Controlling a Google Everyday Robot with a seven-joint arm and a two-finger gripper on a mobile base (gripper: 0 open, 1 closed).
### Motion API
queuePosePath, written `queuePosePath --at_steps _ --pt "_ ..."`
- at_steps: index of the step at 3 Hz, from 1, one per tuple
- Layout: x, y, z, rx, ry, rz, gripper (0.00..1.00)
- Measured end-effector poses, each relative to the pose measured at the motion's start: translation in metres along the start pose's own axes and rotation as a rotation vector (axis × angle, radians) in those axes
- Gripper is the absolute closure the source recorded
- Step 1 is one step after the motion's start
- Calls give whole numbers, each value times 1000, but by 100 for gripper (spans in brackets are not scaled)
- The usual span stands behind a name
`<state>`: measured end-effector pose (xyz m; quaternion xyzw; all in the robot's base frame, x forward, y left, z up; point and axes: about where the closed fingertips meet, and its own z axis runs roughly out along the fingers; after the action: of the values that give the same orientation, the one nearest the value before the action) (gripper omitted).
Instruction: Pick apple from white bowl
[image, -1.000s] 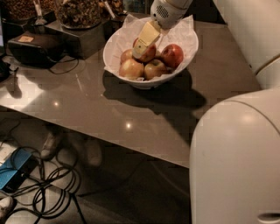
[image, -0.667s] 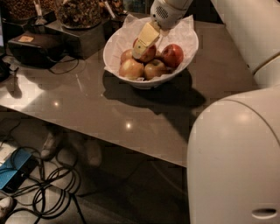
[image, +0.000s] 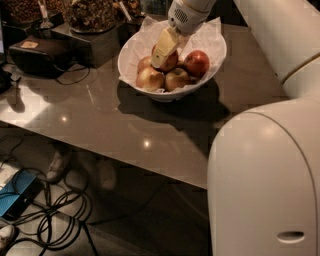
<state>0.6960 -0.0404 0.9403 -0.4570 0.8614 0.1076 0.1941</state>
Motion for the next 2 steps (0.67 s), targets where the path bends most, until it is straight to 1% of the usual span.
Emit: queuePosePath --at_steps 2 --pt "-2 -1 9 -9 21 0 27"
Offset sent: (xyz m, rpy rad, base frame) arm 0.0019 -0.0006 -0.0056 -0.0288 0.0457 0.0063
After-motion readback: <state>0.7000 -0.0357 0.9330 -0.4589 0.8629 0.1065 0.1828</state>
